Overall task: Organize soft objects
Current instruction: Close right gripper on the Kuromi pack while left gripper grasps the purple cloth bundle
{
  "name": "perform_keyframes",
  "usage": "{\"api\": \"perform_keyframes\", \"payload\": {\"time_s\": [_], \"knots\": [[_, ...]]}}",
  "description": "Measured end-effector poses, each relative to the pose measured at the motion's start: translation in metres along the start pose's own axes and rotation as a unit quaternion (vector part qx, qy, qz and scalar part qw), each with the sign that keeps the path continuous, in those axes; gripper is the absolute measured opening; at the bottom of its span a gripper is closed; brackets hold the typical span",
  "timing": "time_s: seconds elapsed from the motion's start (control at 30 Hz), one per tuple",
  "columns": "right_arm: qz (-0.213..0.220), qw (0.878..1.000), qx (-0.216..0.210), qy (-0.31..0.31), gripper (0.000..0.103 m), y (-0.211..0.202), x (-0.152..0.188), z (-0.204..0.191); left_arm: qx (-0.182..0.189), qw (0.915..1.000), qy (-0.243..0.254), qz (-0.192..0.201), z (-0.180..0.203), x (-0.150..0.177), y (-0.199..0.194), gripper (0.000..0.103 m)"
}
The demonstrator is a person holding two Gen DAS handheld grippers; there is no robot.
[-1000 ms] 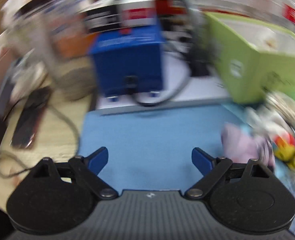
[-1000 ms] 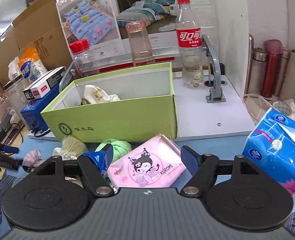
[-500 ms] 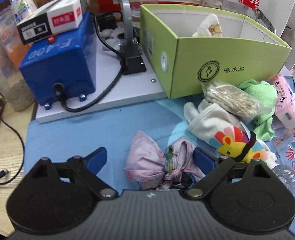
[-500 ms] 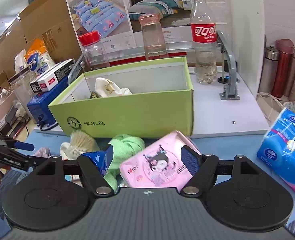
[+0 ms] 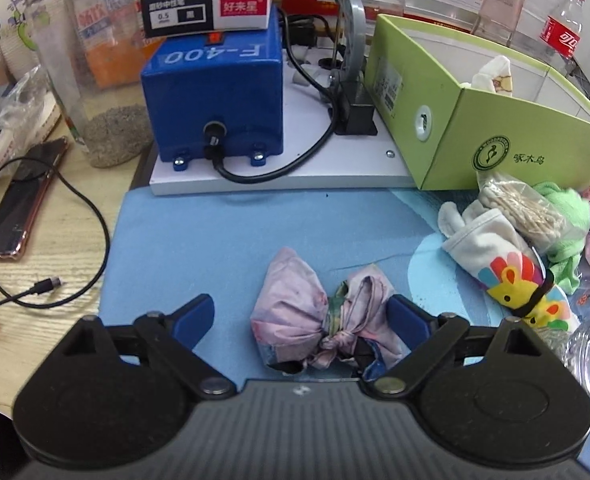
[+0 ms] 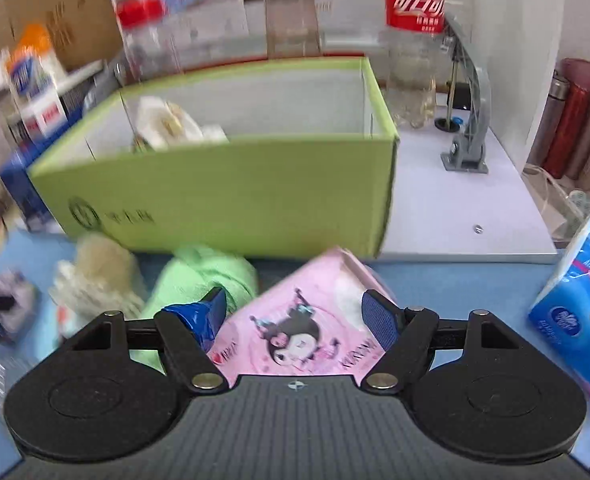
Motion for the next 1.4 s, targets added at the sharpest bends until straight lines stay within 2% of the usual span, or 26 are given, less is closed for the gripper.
{"api": "perform_keyframes", "payload": {"time_s": [0.1, 0.2, 0.27, 0.33, 0.4, 0.47, 0.53, 0.63, 0.7, 0.87, 0.97, 1.13, 1.3, 1.4], "knots": [[-0.021, 0.998, 0.036, -0.043, 0.061, -0.014, 0.007, 0.022, 0.004, 1.0000, -0.002, 0.000, -0.001, 0.000, 0.003, 0.093], [-0.047, 0.988, 0.093, -0.110, 0.061, -0.027, 0.019, 0.046, 0.012, 0.9998, -0.013, -0.001, -0.002, -0.001, 0.005, 0.093], [-0.035, 0.987, 0.111, -0.110, 0.061, -0.044, 0.025, 0.061, 0.009, 0.9998, -0.016, 0.005, -0.001, 0.001, 0.001, 0.093], [-0.009, 0.995, 0.085, -0.048, 0.061, -0.067, 0.031, 0.074, 0.004, 0.9996, -0.022, 0.016, -0.002, 0.003, -0.008, 0.093], [0.027, 0.997, 0.059, 0.028, 0.061, -0.089, 0.043, 0.088, 0.005, 0.9992, -0.027, 0.029, -0.004, 0.006, -0.018, 0.093], [0.066, 0.991, 0.054, 0.108, 0.062, -0.102, 0.060, 0.101, 0.003, 0.9989, -0.031, 0.035, -0.007, 0.008, -0.025, 0.093], [0.086, 0.982, 0.048, 0.160, 0.062, -0.101, 0.074, 0.109, -0.005, 0.9989, -0.029, 0.036, -0.008, 0.009, -0.029, 0.093], [0.092, 0.976, 0.053, 0.192, 0.062, -0.087, 0.077, 0.111, -0.013, 0.9990, -0.023, 0.036, -0.010, 0.011, -0.034, 0.093], [0.095, 0.976, 0.066, 0.183, 0.062, -0.076, 0.069, 0.109, -0.015, 0.9990, -0.022, 0.036, -0.011, 0.015, -0.036, 0.093], [0.068, 0.982, 0.095, 0.151, 0.064, -0.048, 0.056, 0.108, -0.010, 0.9993, -0.015, 0.032, -0.010, 0.025, -0.038, 0.093], [0.077, 0.985, 0.118, 0.095, 0.065, -0.043, 0.059, 0.100, -0.002, 0.9995, 0.006, 0.030, -0.005, 0.030, -0.039, 0.093], [0.099, 0.984, 0.114, 0.090, 0.067, -0.044, 0.064, 0.101, 0.008, 0.9989, 0.038, 0.027, 0.005, 0.032, -0.032, 0.093], [0.100, 0.985, 0.112, 0.088, 0.071, -0.041, 0.062, 0.100, -0.003, 0.9978, 0.061, 0.026, 0.009, 0.016, -0.014, 0.093], [0.099, 0.985, 0.113, 0.087, 0.074, -0.038, 0.060, 0.098, 0.026, 0.9983, 0.047, 0.022, 0.009, 0.007, 0.000, 0.093]]}}
Point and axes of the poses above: each gripper's, at about its wrist camera, not at the fingertips, and y roughly the way its jaws point, z to its right, x to its underside, the point moved 5 cm from there along y, roughly the way its jaws point, and after that the axes turned 15 degrees about y, right-handed, at the moved point
